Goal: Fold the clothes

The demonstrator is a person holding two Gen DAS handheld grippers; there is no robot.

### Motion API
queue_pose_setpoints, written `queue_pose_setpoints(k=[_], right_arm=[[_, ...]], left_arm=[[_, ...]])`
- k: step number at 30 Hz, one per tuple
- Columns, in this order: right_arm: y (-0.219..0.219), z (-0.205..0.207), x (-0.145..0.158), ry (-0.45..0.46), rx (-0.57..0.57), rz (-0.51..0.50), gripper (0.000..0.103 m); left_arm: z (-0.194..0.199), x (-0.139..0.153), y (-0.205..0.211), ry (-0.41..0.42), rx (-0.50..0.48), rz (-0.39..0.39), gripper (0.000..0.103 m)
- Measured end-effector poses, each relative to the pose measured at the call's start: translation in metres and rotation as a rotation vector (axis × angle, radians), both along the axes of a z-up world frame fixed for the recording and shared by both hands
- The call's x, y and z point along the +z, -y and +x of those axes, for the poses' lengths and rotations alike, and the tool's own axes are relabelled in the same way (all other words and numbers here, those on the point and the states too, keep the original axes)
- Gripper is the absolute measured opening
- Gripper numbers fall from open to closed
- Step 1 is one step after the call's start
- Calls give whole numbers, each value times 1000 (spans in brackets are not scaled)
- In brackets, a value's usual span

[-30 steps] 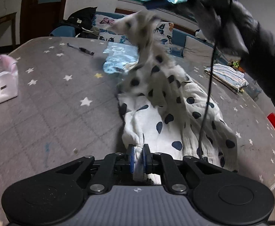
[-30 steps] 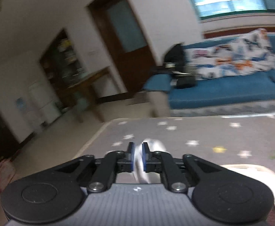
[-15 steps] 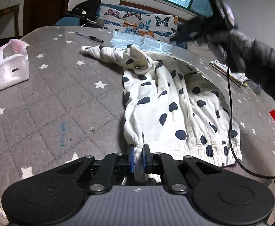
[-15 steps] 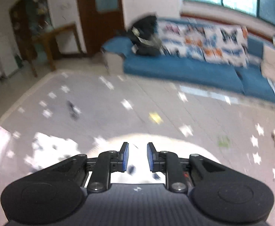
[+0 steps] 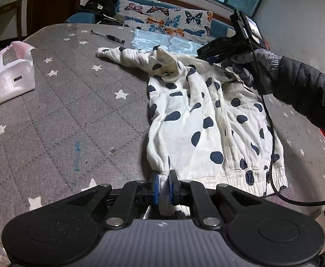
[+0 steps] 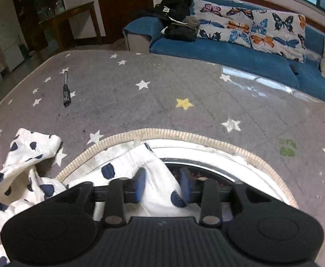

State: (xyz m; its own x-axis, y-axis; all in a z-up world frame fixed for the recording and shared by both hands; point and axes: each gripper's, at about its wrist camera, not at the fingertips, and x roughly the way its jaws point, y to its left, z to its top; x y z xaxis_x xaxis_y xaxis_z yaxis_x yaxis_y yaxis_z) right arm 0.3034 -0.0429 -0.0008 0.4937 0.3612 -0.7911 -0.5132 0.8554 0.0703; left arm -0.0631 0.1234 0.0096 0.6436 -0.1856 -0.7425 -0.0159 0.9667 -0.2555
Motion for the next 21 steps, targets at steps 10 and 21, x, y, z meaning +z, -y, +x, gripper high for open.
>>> queue_pose_setpoints(k=[10, 21], right_arm=[[23, -1, 15, 81, -61, 15, 3], [128, 22, 56, 210, -462, -38, 3]], left_arm=[[3, 0, -1, -4, -6, 9, 10], [7, -1, -5, -3, -3, 28, 10]])
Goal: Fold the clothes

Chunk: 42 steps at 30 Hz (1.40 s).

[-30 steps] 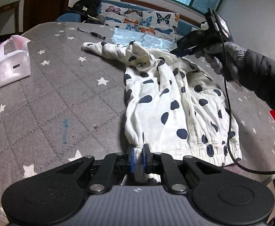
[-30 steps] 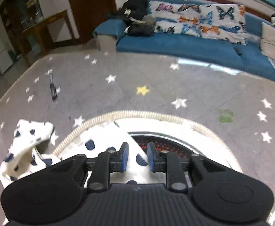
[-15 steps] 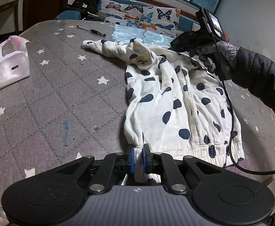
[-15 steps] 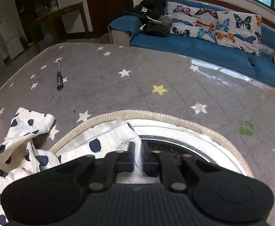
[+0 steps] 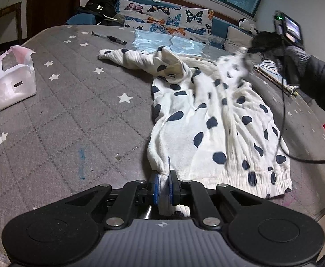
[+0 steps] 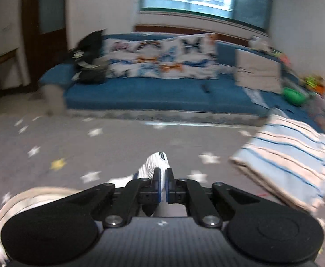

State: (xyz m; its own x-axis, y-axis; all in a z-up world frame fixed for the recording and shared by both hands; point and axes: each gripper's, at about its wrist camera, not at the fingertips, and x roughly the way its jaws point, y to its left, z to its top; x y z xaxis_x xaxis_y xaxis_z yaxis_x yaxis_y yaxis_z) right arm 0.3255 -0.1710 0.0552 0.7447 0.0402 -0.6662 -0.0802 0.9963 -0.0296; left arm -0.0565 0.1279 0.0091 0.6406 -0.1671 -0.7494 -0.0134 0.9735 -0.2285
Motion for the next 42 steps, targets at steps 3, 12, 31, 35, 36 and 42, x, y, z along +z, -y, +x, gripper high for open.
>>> queue_pose_setpoints(k=[3, 12, 31, 35, 36, 42], right_arm=[[32, 4, 2, -3, -77, 31, 4], [81, -9, -20, -62, -69, 133, 20], [92, -14, -63, -176, -81, 415, 27], [92, -13, -63, -175, -63, 419, 27], [92, -13, -64, -178, -59, 419, 27], [91, -10, -65, -176, -50, 428, 6]], left_arm=[[2, 0, 0, 1, 5, 7, 10], [7, 11, 0, 12, 11, 54, 14], [43, 47, 104, 169, -301, 25, 43], [61, 43, 130, 183, -359, 39, 48], [65, 41, 136, 179, -367, 41, 50], [78, 27, 167, 159, -426, 77, 53]])
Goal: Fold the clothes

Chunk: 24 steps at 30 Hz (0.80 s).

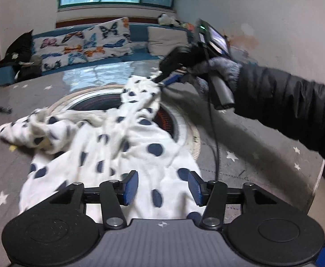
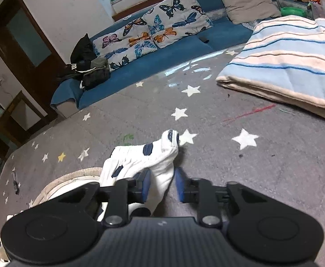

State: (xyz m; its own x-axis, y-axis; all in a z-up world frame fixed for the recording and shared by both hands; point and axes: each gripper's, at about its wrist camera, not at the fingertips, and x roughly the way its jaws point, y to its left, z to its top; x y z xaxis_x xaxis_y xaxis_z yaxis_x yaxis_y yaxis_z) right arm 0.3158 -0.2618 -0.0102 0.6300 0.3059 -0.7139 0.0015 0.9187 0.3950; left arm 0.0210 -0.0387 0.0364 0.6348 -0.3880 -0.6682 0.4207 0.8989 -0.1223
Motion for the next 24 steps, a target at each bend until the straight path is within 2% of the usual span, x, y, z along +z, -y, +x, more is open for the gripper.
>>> queue_pose_setpoints(k=[6, 9, 10, 13, 16, 19, 22, 24], right_arm=[[6, -9, 17, 52, -7, 7, 0], [10, -14, 34, 84, -10, 6, 0], [11, -15, 40, 94, -10, 5, 0], [11, -17, 55, 116, -6, -26, 2], [10, -13, 51, 84, 12, -57, 7], [6, -10, 32, 43, 13, -78, 14], [4, -5, 14, 14, 1, -44, 22], [3, -2, 2, 0, -13, -11, 22]], left_arm=[[1, -15, 25, 12, -65, 72, 48], [6, -24, 30, 11, -83, 107, 36], [8, -26, 30, 4, -84, 108, 25], [11, -30, 28, -3, -80, 106, 11], [11, -31, 23, 2, -76, 92, 6], [6, -30, 20, 4, -85, 81, 5], [3, -29, 19, 7, -92, 81, 5], [2, -28, 19, 7, -97, 76, 5]])
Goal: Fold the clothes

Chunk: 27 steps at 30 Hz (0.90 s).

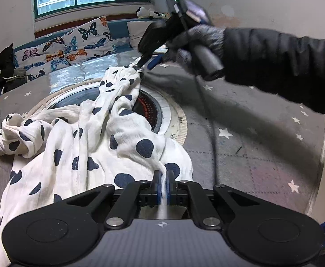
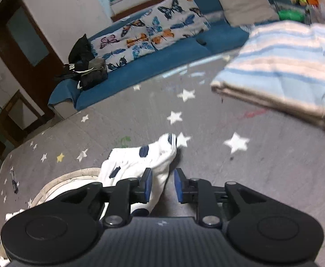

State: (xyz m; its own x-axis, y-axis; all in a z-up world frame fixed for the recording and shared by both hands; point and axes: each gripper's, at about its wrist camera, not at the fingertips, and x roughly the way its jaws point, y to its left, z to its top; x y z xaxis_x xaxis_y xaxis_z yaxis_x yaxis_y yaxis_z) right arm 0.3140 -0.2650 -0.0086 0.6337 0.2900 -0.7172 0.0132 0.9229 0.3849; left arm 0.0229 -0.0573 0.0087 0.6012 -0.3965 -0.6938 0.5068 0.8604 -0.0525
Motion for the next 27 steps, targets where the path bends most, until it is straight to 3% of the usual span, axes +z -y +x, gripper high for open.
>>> queue_pose_setpoints(k=[3, 6, 9, 12, 19, 24, 27], right_arm=[[-2, 1, -7, 16, -22, 37, 27], [-5, 1, -8, 33, -26, 42, 26], [-9, 2, -10, 25, 3, 71, 6], [-8, -1, -8, 33, -14, 82, 2], [13, -25, 36, 147, -54, 101, 1], [8, -31, 76, 206, -72, 46, 1], [-18, -22, 85, 228, 19, 53, 3]], left_arm=[[-2, 1, 1, 2, -12, -4, 4], [-3, 1, 2, 2, -22, -6, 4], [-4, 0, 1, 1, -23, -11, 4], [-6, 0, -1, -1, -19, -13, 4], [-12, 6, -6, 8, -46, -39, 4], [-19, 8, -8, 2, -82, -73, 3], [-23, 7, -11, -12, -89, -84, 3]])
